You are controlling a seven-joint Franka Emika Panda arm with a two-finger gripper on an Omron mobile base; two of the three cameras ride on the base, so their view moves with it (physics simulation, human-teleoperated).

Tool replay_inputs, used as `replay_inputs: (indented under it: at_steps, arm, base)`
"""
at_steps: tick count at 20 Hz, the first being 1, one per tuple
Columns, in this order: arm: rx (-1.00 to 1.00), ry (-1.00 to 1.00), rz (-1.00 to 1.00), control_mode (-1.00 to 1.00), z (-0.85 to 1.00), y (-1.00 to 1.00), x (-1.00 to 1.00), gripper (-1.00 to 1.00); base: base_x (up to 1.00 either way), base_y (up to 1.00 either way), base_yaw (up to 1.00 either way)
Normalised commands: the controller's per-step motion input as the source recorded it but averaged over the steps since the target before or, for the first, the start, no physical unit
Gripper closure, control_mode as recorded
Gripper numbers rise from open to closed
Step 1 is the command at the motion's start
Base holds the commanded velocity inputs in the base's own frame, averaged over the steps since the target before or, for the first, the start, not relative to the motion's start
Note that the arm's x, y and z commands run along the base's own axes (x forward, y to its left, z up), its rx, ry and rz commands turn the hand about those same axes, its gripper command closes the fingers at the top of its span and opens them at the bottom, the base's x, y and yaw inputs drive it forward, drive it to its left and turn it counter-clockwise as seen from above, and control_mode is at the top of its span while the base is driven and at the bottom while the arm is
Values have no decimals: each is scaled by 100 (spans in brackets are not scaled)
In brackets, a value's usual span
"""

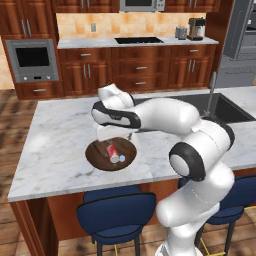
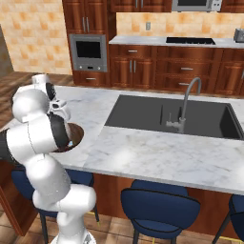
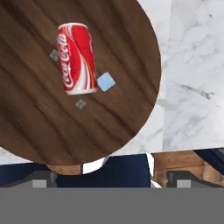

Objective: Open the fridge, grab two sodas, and place both sodas inside the bowl with ice on the dining counter.

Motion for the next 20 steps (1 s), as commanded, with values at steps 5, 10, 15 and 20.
replay_inputs:
  at_steps: [5, 10, 15, 20]
  arm:
    - [8, -17, 0, -100, 25, -48, -63, -100]
    - [8, -15, 1, -100, 35, -49, -62, -100]
    - [5, -14, 5, -100, 23, -48, -70, -100]
    - [2, -13, 11, -100, 1, -44, -89, -100]
  base:
    - [0, 0, 0]
    - [0, 0, 0]
    - [0, 0, 0]
    - [0, 0, 0]
